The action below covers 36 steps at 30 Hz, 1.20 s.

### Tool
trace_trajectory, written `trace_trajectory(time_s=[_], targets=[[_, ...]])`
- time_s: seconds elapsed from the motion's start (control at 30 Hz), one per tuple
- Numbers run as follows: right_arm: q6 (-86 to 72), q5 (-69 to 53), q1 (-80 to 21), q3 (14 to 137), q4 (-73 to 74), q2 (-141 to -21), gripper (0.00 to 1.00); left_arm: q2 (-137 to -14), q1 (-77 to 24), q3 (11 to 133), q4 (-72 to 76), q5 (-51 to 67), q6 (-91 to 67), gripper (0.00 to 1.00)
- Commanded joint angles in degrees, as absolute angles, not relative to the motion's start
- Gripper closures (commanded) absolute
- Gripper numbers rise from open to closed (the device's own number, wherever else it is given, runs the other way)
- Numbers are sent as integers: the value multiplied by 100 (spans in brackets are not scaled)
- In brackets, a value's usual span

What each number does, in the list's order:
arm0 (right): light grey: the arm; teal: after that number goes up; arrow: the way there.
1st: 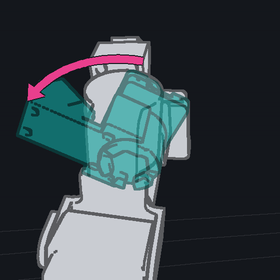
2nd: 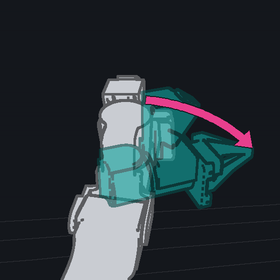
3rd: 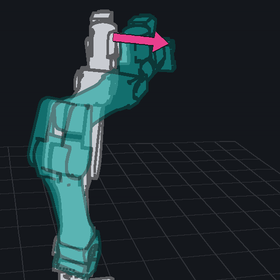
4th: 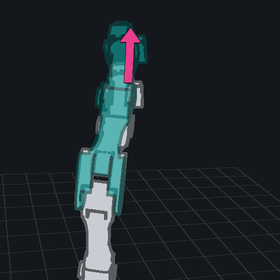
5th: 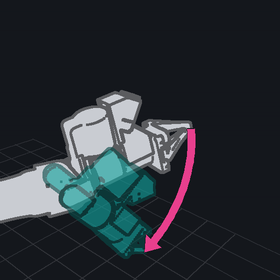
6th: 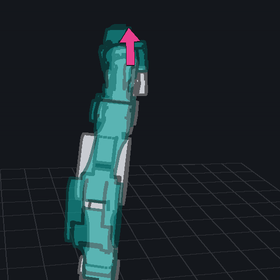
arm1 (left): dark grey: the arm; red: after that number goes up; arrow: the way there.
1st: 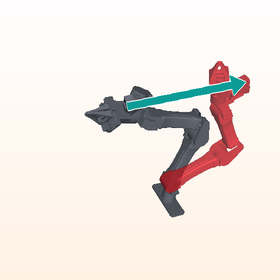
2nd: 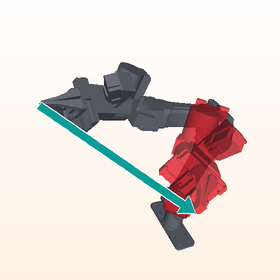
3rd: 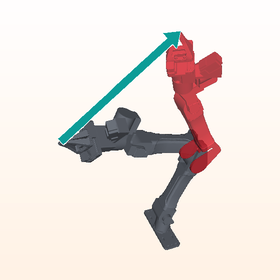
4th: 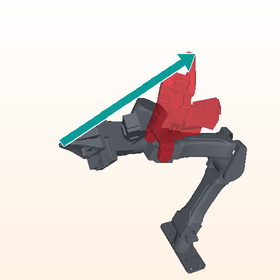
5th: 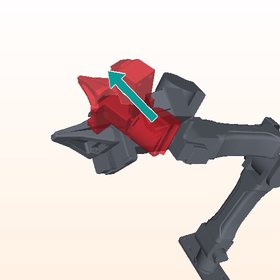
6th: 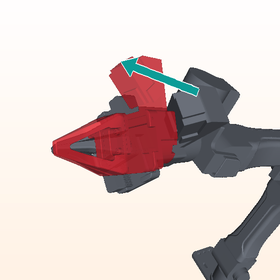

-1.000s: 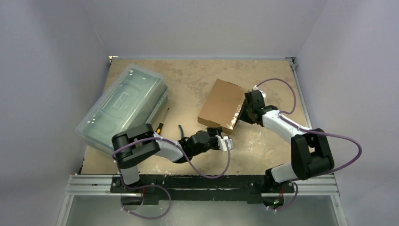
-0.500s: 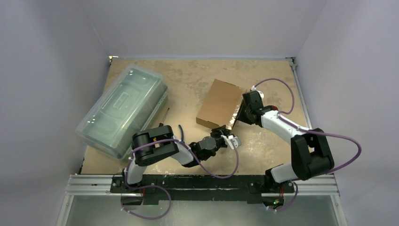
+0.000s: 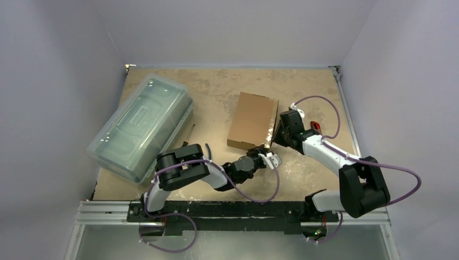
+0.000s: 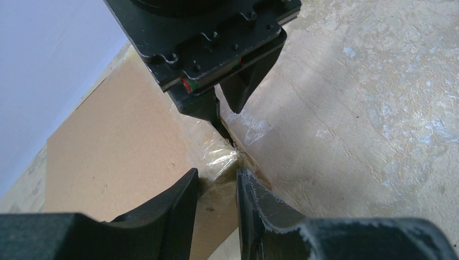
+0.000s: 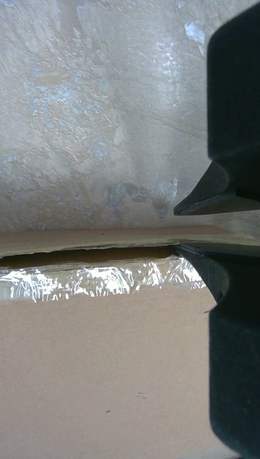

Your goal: Unpack the express box

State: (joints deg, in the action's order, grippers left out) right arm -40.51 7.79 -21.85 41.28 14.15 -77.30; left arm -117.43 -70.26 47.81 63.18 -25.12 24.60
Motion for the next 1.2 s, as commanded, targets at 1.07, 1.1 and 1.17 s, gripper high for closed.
trace_trajectory(time_s=[1.07,1.1,1.17], targets=[[-3711,56,-728,3229,1305,-5948,40,-9442,-6169,4666,4028,-467,138,45],[-3608,217,-716,3453,1379,-5973,38,-9418,-6168,4751,3920,-397,197,45],[-3453,388,-639,3881,1502,-6137,36,-9409,-6183,4938,3715,-332,337,44]])
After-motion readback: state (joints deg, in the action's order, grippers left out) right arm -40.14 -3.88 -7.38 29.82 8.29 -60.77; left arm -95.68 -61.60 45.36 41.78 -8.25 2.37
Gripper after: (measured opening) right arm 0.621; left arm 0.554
